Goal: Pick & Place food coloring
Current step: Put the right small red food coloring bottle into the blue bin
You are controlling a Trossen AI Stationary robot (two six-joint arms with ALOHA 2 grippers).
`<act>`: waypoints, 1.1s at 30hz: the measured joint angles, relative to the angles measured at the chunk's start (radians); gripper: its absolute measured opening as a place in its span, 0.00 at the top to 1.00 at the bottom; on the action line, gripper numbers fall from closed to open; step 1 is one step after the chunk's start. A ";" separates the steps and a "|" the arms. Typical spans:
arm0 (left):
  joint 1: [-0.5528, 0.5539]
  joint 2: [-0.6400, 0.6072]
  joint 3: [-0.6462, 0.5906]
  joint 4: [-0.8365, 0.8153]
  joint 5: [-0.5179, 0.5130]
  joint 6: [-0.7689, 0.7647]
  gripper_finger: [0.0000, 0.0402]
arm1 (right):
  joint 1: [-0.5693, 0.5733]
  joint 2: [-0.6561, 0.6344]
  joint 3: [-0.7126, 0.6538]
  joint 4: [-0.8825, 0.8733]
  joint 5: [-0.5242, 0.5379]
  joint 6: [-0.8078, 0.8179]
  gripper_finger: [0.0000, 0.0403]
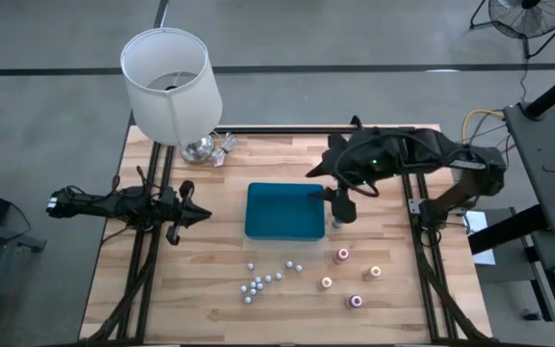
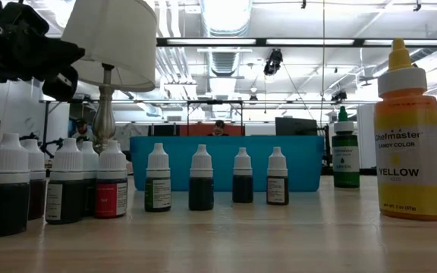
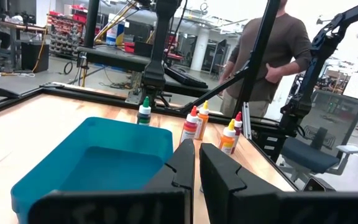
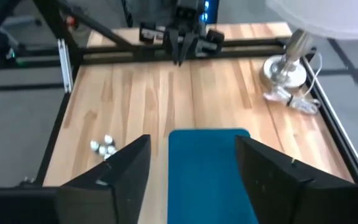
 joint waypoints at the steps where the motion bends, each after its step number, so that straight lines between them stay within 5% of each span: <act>1: 0.000 0.000 0.000 0.000 0.000 0.000 1.00 | 0.000 0.016 0.033 -0.034 -0.001 0.000 0.41; 15: 0.000 0.000 0.000 -0.002 0.000 0.000 1.00 | -0.001 0.190 0.295 -0.283 -0.070 -0.018 0.25; 33: 0.000 0.000 0.000 -0.002 0.000 0.000 1.00 | 0.038 0.252 0.316 -0.303 -0.158 -0.150 0.27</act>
